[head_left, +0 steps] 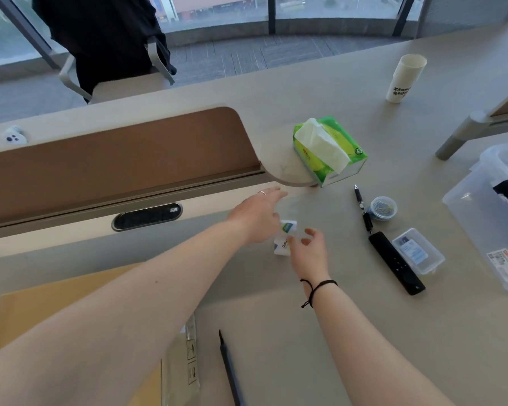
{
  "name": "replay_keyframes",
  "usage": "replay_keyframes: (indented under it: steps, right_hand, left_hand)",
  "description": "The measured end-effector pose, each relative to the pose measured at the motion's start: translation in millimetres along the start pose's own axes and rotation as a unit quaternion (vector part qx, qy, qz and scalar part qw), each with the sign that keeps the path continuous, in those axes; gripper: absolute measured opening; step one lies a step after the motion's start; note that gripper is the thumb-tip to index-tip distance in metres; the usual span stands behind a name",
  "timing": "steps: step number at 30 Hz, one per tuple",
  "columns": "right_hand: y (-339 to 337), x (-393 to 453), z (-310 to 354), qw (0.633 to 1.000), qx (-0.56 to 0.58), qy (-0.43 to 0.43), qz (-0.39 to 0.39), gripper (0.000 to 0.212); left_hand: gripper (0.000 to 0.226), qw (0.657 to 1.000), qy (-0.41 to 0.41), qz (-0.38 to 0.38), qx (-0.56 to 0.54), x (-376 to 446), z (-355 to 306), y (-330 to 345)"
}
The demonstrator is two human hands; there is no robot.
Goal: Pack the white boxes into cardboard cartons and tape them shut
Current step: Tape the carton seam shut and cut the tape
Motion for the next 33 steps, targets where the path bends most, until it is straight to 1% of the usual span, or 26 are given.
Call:
replay_keyframes:
  steps: [3,4,6,10,13,18,22,23,26,29,31,33]
  right_hand:
    - [16.3,-24.3,21.7,0.997,0.025,-0.075,0.011,0.033]
    - [24.7,-34.2,28.7,0.994,0.026,-0.101,0.018,0.031]
    - [44.8,-55.0,37.0,0.991,0.022,-0.126,0.046,0.032]
    - [78.2,-89.4,39.1,0.988,0.050,-0.119,0.085,0.037]
    - [98.5,-114.1,43.6,0.985,0.031,-0.131,0.103,0.036]
    - [147.6,-160.1,39.1,0.977,-0.014,-0.148,0.151,0.039]
    - [191.9,-196.7,19.6,0.968,-0.075,-0.151,0.184,0.034]
    - [199.9,-204.6,12.6,0.966,-0.097,-0.152,0.186,0.037]
    - [213.4,-225.2,-2.7,0.947,-0.198,-0.184,0.175,0.058]
    - [216.1,-244.6,-14.2,0.925,-0.282,-0.201,0.158,0.073]
    - [215.1,-253.2,-26.0,0.921,-0.305,-0.189,0.149,0.084]
    - [213.4,-257.8,-36.3,0.924,-0.322,-0.164,0.127,0.092]
  left_hand:
    - [0.058,0.999,-0.022,0.000,-0.028,-16.5,14.7,10.1]
    - [0.057,0.999,-0.026,0.000,-0.034,-22.2,18.4,10.8]
    - [0.055,0.998,-0.032,-0.008,-0.058,-35.6,24.1,7.0]
    - [0.048,0.986,-0.054,-0.047,-0.149,-68.5,42.0,-7.5]
    - [0.039,0.977,-0.060,-0.078,-0.190,-95.1,64.4,-14.9]
    - [0.033,0.967,-0.080,-0.113,-0.215,-151.5,116.4,-26.1]
    - [0.031,0.959,-0.113,-0.122,-0.229,-200.2,168.0,-19.3]
    - [0.032,0.957,-0.125,-0.120,-0.232,-212.4,182.9,-14.9]
    - [0.036,0.946,-0.158,-0.127,-0.255,-254.9,230.9,-1.8]
    - [0.035,0.937,-0.210,-0.172,-0.220,-302.6,291.0,10.6]
    - [0.038,0.928,-0.247,-0.197,-0.196,-331.1,330.1,20.2]
    - [0.049,0.927,-0.287,-0.181,-0.161,-354.3,361.3,35.0]
Point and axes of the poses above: each hand's wrist, its own x-axis towards the middle knuckle, its own y-axis out of the palm, z = x × y, the point moved 10 cm from there along x, towards the middle knuckle, and after that the axes turned 13 degrees about x, right-handed, at the moved point
